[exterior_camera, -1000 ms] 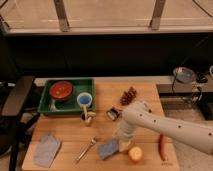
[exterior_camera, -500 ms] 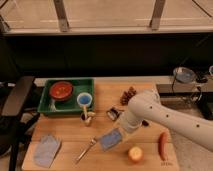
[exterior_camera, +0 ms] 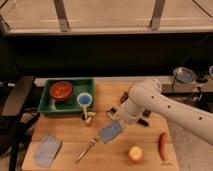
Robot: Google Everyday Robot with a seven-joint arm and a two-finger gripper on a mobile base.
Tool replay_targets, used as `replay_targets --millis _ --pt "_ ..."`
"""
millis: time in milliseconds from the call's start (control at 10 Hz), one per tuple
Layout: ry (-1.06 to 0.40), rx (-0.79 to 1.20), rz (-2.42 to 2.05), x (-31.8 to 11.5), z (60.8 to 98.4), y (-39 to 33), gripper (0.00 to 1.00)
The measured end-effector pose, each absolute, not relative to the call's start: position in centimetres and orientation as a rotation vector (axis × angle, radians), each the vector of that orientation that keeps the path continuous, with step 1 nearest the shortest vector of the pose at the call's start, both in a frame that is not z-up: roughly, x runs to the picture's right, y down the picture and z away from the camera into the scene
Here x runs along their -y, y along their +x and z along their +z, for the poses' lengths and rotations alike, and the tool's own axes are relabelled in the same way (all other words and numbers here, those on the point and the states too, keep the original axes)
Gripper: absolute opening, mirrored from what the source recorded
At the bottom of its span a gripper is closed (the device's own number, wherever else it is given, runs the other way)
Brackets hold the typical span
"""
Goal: Place sponge in table surface
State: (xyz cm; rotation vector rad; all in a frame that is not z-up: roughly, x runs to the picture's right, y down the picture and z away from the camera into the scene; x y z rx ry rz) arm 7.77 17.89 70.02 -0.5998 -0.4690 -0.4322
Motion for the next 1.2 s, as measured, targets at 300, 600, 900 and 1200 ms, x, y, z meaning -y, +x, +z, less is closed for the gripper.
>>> replay_targets --millis 300,600,900,1200 --pt "-0.658 0.466 -0.423 -20.9 73.9 7.9 0.03" --pt "-0.712 0.464 -0.339 -23.7 78.1 8.6 0.07" --pt "-0.723 0.428 -0.234 -24.5 79.9 10.3 0.36" --pt "-0.699 0.418 -0.21 -24.3 79.6 11.5 0.54"
